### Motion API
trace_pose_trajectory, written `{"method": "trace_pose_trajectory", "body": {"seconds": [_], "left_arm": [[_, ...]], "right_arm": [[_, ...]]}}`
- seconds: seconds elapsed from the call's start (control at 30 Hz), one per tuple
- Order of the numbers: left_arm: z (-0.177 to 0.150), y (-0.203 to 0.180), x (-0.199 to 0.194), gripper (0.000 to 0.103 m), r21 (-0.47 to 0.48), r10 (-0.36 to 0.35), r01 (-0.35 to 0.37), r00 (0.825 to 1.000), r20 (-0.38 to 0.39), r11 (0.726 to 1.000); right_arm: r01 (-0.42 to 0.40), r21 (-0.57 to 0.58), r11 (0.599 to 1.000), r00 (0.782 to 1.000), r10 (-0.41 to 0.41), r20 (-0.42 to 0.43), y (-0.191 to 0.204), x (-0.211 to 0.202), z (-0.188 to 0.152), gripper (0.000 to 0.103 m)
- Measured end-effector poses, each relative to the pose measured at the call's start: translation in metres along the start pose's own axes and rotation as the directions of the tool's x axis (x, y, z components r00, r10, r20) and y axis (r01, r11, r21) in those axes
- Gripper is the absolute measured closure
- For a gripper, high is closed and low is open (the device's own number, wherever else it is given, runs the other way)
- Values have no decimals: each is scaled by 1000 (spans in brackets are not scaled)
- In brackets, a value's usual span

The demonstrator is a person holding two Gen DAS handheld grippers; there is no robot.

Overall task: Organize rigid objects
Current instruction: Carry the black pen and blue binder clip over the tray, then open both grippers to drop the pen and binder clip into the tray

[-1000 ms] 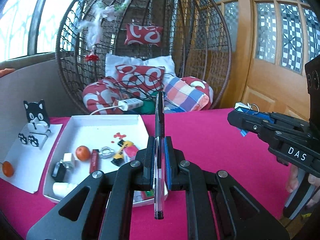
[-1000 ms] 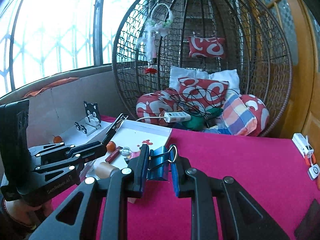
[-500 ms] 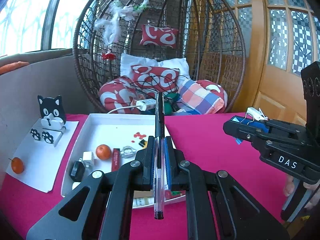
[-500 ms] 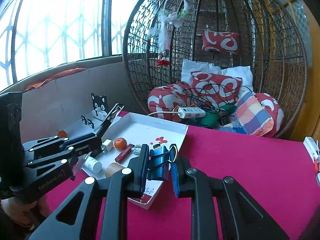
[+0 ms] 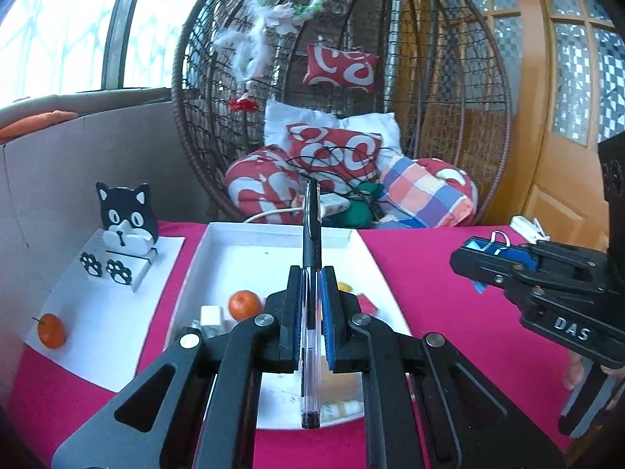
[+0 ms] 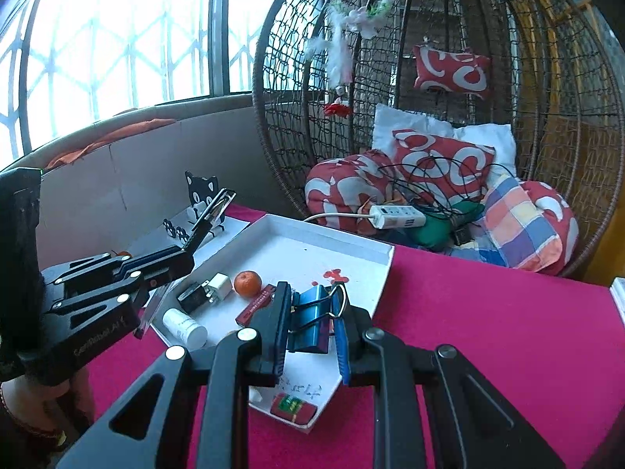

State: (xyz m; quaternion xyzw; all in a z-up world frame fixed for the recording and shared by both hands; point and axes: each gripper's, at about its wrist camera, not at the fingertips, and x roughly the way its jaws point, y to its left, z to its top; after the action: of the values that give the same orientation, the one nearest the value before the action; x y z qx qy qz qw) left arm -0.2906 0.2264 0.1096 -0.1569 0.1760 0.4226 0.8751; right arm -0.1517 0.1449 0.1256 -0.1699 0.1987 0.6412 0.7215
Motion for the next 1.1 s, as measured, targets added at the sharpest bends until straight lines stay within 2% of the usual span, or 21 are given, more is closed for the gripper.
{"method": "trace_pose_trajectory", "body": {"seconds": [0.13, 0.33, 0.47, 0.6, 0.77, 0.8, 0.83, 0.87, 0.9, 0.93, 0.97, 1.1], "left_arm": [[8, 19, 26, 95, -31, 11, -12, 999, -44, 999], [24, 41, 78, 95, -108, -42, 29, 991, -127, 994], [28, 41, 109, 95, -77, -10, -4, 984, -179, 997], [18, 47, 132, 95, -73, 18, -36, 973, -230, 997], [10, 50, 141, 93, -66, 33, -52, 965, -260, 996], [9, 50, 140, 90, -65, 42, -61, 964, -261, 996], [10, 51, 139, 74, -71, 44, -64, 965, -257, 995], [10, 53, 135, 44, -83, 45, -67, 968, -247, 994], [11, 54, 132, 27, -90, 52, -75, 970, -237, 993], [12, 55, 128, 7, -93, 67, -89, 974, -218, 992], [13, 56, 123, 0, -90, 90, -110, 976, -196, 990], [12, 58, 103, 0, -83, 183, -196, 973, -141, 977]], "right_arm": [[-28, 13, 1000, 999, 28, -42, 2, 26, 5, 84], [-49, 57, 997, 992, 55, -113, 5, 83, 9, 84], [-49, 60, 997, 986, 58, -156, 11, 119, 11, 84], [-34, 49, 998, 979, 43, -201, 14, 144, 4, 83], [-17, 21, 1000, 979, 21, -205, 18, 151, -3, 82], [-1, 14, 1000, 982, 4, -190, 18, 148, -4, 74], [7, 15, 1000, 984, -5, -177, 18, 148, -4, 54], [11, 17, 1000, 987, -9, -163, 17, 146, -4, 41], [16, 19, 1000, 989, -13, -149, 16, 144, -4, 14], [25, 20, 999, 991, -22, -130, 15, 139, -4, 9], [31, 16, 999, 992, -29, -124, 15, 137, -4, 9], [55, 3, 999, 994, -54, -93, 15, 121, -7, 9]]}}
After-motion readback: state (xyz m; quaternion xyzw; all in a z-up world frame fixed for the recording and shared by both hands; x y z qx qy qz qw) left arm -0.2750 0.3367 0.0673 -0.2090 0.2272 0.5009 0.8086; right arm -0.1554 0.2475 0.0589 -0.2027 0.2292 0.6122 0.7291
